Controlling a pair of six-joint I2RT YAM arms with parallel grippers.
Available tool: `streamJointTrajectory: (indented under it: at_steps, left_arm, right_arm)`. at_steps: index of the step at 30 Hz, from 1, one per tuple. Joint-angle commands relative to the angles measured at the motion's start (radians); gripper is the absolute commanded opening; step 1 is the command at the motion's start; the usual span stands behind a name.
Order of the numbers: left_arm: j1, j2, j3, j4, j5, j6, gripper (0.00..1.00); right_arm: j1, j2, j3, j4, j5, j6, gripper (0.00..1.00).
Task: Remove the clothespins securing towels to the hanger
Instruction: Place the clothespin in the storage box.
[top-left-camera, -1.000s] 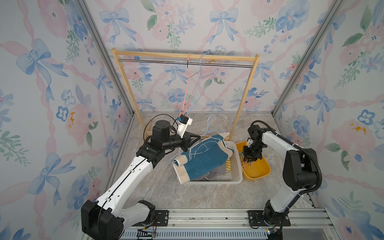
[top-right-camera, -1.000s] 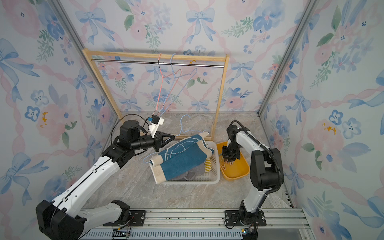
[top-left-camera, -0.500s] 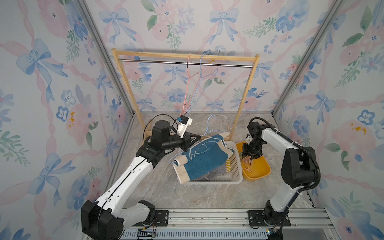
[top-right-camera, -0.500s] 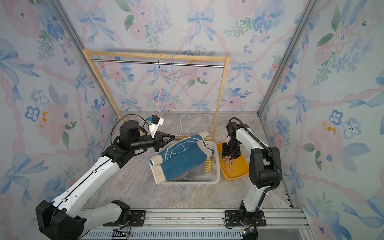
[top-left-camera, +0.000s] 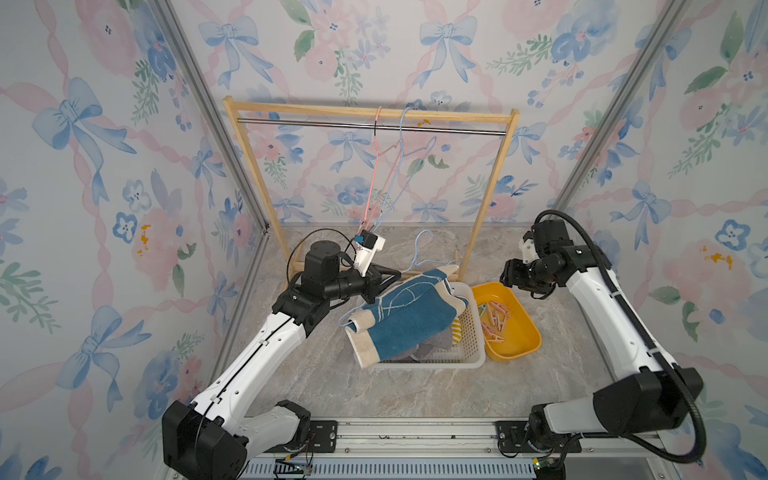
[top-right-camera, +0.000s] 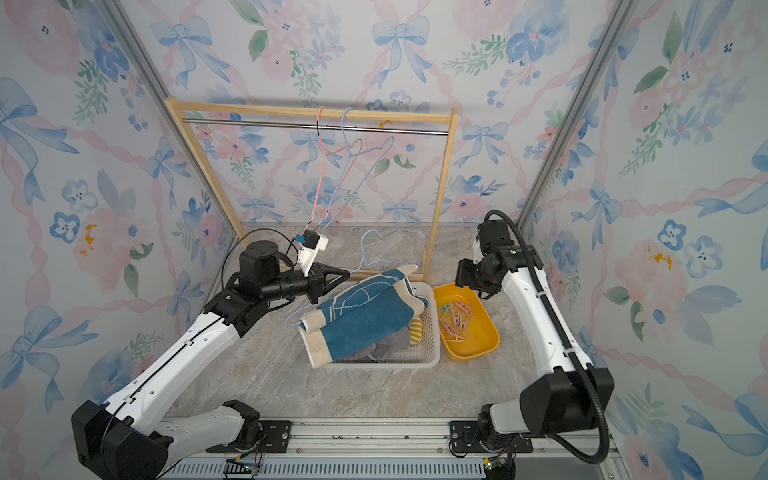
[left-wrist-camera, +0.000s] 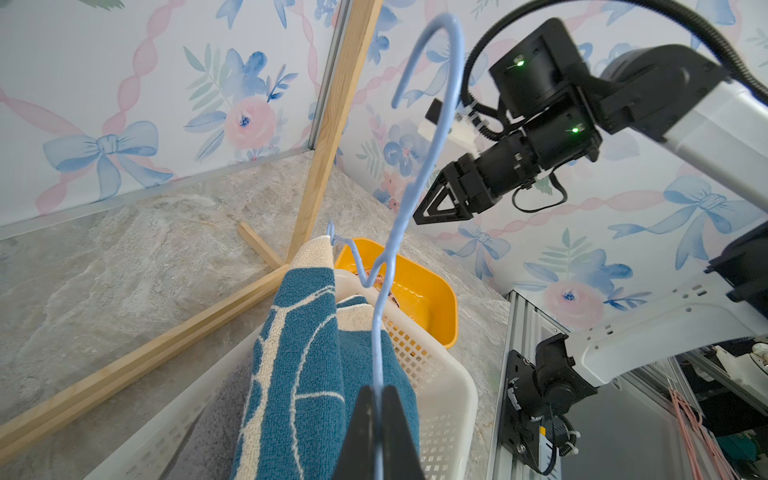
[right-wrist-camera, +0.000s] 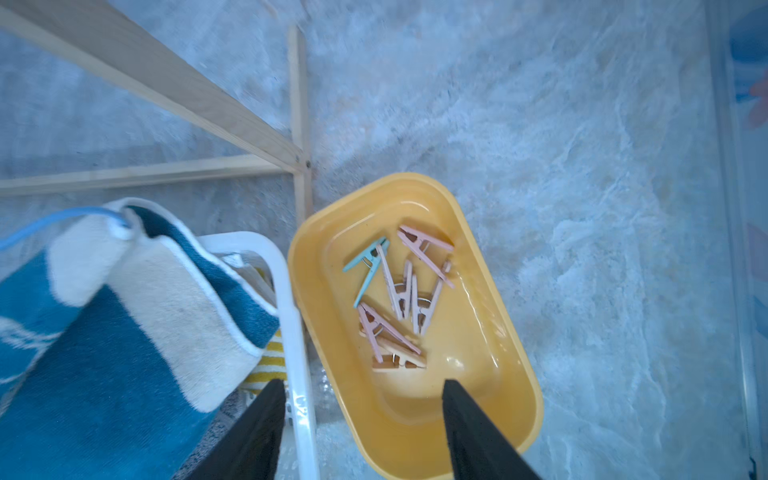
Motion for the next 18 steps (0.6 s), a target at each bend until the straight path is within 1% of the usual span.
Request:
streamJointTrajectory:
  at_steps: [1, 5, 9, 11, 14, 18]
  left_arm:
    - [-0.008, -0.002, 0.021, 0.026, -0.003, 0.014, 0.00]
    - [-0.011, -0.004, 0.022, 0.025, -0.007, 0.014, 0.00]
    - [-0.011, 0.005, 0.024, 0.026, -0.005, 0.012, 0.00]
    - [-0.011, 0.002, 0.024, 0.025, -0.009, 0.009, 0.00]
    - [-0.011, -0.005, 0.021, 0.025, -0.023, 0.012, 0.00]
    - [-0.012, -0.005, 0.016, 0.025, -0.032, 0.014, 0.00]
  right_arm:
    - [-0.001, -0.147, -0.077, 0.188, -0.080, 0.060, 0.77]
    - [0.034, -0.283, -0.157, 0.355, -0.103, 0.090, 0.87]
    - [0.120, -0.339, -0.180, 0.441, -0.106, 0.030, 0.94]
    - [0.177, -0.355, -0.187, 0.466, -0.081, -0.013, 0.99]
    - [0.249, -0.367, -0.198, 0.505, -0.029, -0.063, 0.98]
    - [0.299, -0.364, -0.192, 0.534, 0.002, -0.092, 0.97]
